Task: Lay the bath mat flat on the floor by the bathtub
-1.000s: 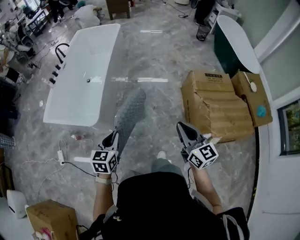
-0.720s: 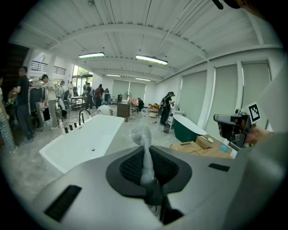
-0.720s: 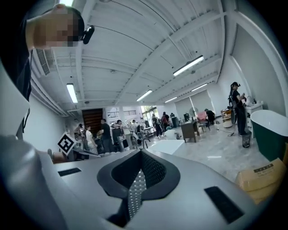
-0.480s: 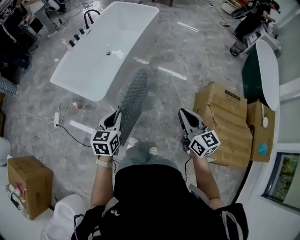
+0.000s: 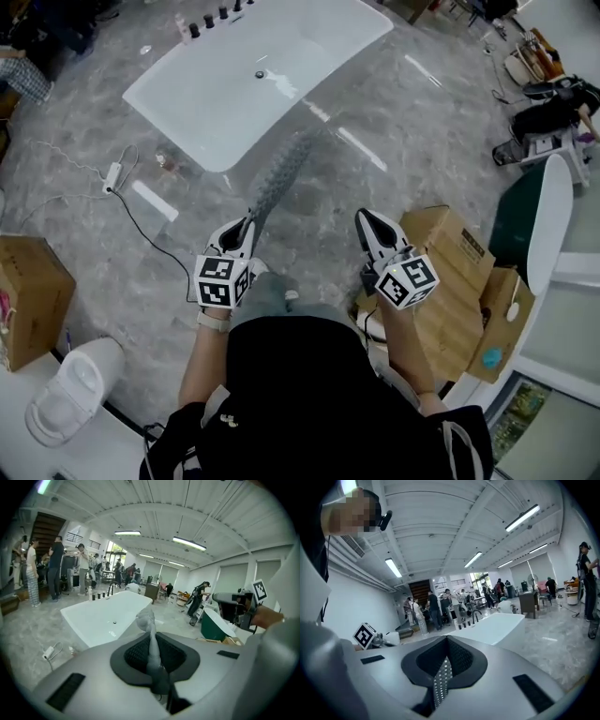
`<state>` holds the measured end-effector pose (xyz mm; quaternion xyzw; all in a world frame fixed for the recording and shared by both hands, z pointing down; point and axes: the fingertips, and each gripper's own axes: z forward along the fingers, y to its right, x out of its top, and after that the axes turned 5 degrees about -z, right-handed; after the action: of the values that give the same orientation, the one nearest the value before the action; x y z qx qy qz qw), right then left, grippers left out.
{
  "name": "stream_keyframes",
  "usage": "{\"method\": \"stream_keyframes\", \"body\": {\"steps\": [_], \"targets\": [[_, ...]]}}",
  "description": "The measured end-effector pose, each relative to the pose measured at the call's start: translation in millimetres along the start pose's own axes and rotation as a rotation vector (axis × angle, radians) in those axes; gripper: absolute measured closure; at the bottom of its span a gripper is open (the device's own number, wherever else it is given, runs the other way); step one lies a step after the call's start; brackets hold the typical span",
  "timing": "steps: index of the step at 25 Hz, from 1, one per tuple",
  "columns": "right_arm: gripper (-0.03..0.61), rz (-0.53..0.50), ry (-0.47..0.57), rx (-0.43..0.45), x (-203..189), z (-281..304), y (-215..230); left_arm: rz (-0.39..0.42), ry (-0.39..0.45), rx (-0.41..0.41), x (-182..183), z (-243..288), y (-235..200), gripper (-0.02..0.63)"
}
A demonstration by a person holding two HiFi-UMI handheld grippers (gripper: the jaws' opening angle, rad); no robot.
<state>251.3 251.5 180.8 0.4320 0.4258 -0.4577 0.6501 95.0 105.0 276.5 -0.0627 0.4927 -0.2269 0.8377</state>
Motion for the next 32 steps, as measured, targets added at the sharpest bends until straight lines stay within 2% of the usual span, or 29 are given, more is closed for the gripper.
{"method": "stream_keyframes", "body": {"steps": [4,10,15,21,26,32], "targets": [[0.554,-0.033,-0.039,0.078,3,53,-11,-0.003,-0.016,0.071,-17,2,-38,0.569],[0.554,-0.05,-0.104,0.195,-10,114,-21,-0.009,-0.072,0.119,-43,17,-65,0.569],[0.554,-0.077,-0.177,0.322,-29,154,-15,-0.091,-0.108,0.186,-72,41,-71,0.569],[0.554,-0.088,-0.282,0.462,-67,188,10,-0.18,-0.1,0.301,-107,79,-78,0.569],[0.554,-0.09,-0.345,0.511,-105,196,44,-0.238,-0.087,0.339,-130,129,-70,0.569],[0.554,-0.059,-0.42,0.536,-153,200,105,-0.316,-0.057,0.36,-136,212,-53,0.569]]}}
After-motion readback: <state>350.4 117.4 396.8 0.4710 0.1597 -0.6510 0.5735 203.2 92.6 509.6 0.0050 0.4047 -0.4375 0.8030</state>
